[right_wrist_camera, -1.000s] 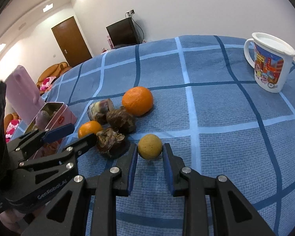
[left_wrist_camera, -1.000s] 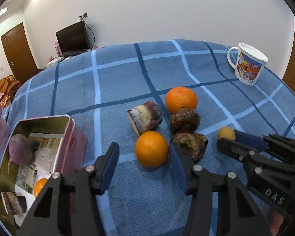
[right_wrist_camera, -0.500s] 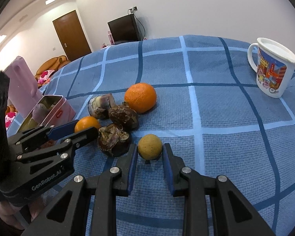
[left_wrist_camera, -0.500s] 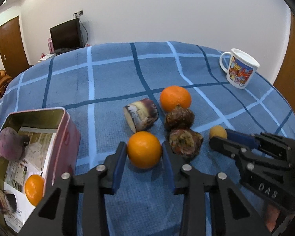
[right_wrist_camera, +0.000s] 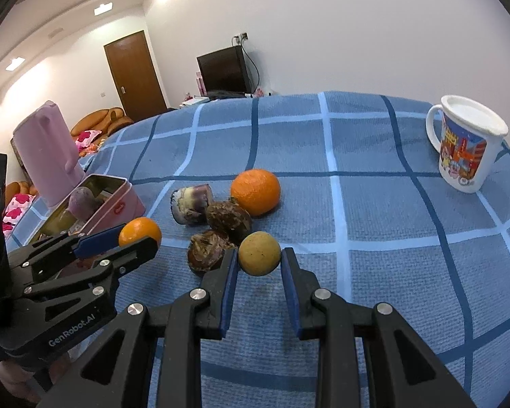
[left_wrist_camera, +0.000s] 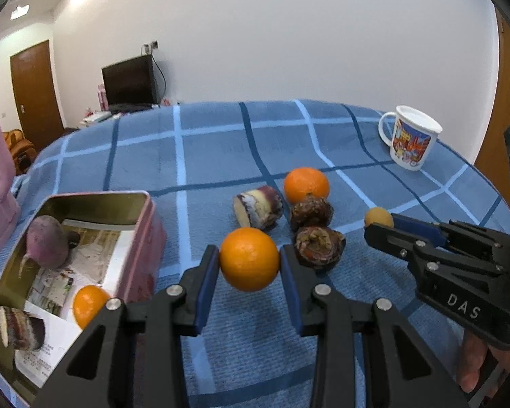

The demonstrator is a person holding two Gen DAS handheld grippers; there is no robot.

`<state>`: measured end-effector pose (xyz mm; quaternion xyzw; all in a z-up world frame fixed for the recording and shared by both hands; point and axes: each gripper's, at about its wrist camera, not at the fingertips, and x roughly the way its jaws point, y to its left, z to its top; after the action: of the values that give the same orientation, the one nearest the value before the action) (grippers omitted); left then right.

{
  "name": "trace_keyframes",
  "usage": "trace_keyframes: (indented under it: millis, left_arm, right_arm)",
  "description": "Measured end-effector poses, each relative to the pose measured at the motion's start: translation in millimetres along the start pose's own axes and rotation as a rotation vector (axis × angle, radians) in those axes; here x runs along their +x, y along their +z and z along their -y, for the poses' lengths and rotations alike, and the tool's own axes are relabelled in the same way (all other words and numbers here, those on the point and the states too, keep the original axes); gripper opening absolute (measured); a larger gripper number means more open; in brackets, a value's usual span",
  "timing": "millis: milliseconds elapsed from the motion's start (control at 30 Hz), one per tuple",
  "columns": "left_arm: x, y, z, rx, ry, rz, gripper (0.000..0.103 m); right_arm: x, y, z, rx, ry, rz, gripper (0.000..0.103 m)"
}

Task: Organize fruits
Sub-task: 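Grasp an orange with the left gripper while the right gripper grasps a small yellow fruit, then lift the orange with the left gripper while the right gripper lifts the yellow fruit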

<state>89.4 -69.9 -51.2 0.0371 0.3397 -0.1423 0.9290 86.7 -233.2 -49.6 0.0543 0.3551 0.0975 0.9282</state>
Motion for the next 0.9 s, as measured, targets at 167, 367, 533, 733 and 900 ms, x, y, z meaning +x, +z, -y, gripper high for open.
trace_keyframes:
  millis: [167, 367, 533, 733, 900]
  left_arm:
    - [-14, -3, 1, 0.009, 0.021, 0.058, 0.038]
    - [-20, -4, -2, -0.004, 0.023, 0.079, 0.038]
    - [-22, -6, -4, -0.017, 0.020, 0.087, 0.038]
    - [-27, -7, -4, -0.013, 0.023, 0.107, 0.038]
    - [-31, -8, -4, -0.010, 0.029, 0.124, 0.038]
  right_arm:
    - [-5, -1, -4, -0.018, -0.001, 0.025, 0.028]
    - [-9, -1, -7, -0.034, -0.003, 0.054, 0.028]
    - [-11, -1, -10, -0.045, -0.004, 0.068, 0.028]
    - [-14, -2, -11, -0.049, 0.005, 0.092, 0.028]
    - [-21, -4, -13, -0.064, 0.012, 0.123, 0.028]
